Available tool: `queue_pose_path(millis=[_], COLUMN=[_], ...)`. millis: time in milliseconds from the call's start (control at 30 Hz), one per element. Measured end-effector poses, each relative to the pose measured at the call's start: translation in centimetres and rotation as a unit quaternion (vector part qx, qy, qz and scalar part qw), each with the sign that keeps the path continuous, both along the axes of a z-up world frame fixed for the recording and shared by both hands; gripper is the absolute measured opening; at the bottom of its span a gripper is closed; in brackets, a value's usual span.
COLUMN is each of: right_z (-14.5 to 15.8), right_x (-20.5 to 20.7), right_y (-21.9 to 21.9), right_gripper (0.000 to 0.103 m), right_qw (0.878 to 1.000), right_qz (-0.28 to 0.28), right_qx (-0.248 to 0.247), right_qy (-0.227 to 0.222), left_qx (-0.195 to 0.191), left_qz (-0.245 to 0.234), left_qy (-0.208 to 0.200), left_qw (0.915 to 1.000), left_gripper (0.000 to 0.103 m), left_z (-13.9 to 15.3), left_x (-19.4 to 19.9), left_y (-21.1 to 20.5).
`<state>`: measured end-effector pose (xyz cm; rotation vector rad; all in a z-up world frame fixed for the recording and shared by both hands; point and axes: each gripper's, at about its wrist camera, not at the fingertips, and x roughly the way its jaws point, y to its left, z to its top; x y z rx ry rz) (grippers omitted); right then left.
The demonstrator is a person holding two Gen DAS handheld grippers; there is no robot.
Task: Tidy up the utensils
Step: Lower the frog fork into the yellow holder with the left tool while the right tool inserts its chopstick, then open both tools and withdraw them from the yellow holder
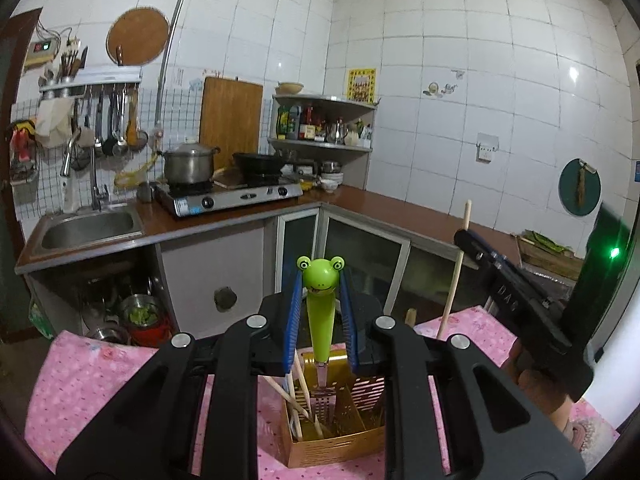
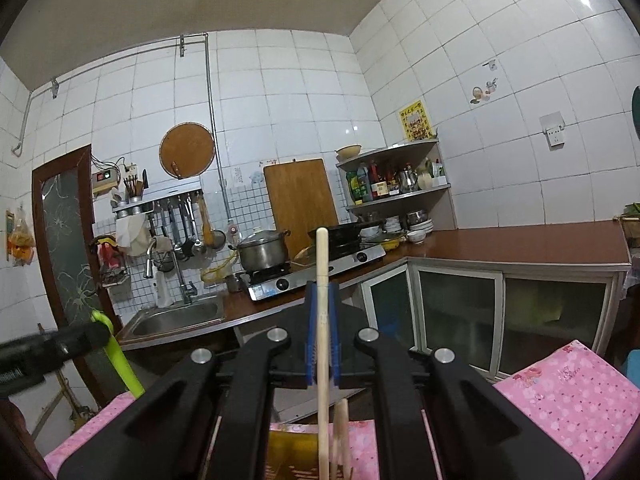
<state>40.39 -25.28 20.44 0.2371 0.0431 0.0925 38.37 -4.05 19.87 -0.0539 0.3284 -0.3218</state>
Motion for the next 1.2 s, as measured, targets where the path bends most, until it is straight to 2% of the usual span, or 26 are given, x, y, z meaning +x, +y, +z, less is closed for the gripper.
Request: queue_pose_path(millis=[200, 400, 667, 900, 1000, 1067, 1100, 1133, 1200], right_z=[-2.8, -5.7, -9.3, -11.5, -12.0, -12.0, -12.0, -11.8, -11.2], right_x=[1.0, 0.3, -1.0, -0.8, -0.7, -1.3, -1.6, -2.3, -3.4], right_y=[0.1, 0.9, 0.7, 1.0, 0.7, 0.5, 0.5, 0.3, 0.2], right_gripper=[0.006, 0.006, 0.006, 0.007, 0.008, 0.024, 0.042, 0.049, 0.049], right_qw=[1.0, 0.999, 0.996, 0.991, 0.988, 0.987, 0.987, 0.988, 0.989], right_qz=[0.013, 0.028, 0.03, 0.031, 0.041, 0.037, 0.037, 0.033, 0.027], right_qx=[-0.003, -0.031, -0.046, -0.051, -0.04, -0.046, -0.046, -0.046, -0.048], right_qy=[0.004, 0.016, 0.07, 0.118, 0.141, 0.149, 0.148, 0.142, 0.138], left_qx=[0.007, 0.016, 0.016, 0.02, 0.015, 0.01, 0.009, 0.008, 0.007], left_qz=[-0.002, 0.01, 0.03, 0.029, 0.035, 0.041, 0.043, 0.047, 0.05], left_qy=[0.032, 0.026, 0.03, 0.046, 0.049, 0.04, 0.037, 0.035, 0.033], left_qw=[0.9995, 0.9995, 0.999, 0.9983, 0.9981, 0.9983, 0.9983, 0.9983, 0.9982], left_gripper=[0.018, 0.018, 0.018, 0.019, 0.038, 0.053, 0.057, 0.063, 0.068], left_z=[-3.8, -6.6, -9.9, -10.8, -10.1, -9.2, -8.9, -8.5, -7.8], left_x=[1.5, 0.8, 0.5, 0.3, -0.6, -2.1, -2.6, -3.2, -4.5], left_y=[0.0, 0.8, 1.6, 1.3, 1.7, 2.3, 2.5, 2.8, 3.5])
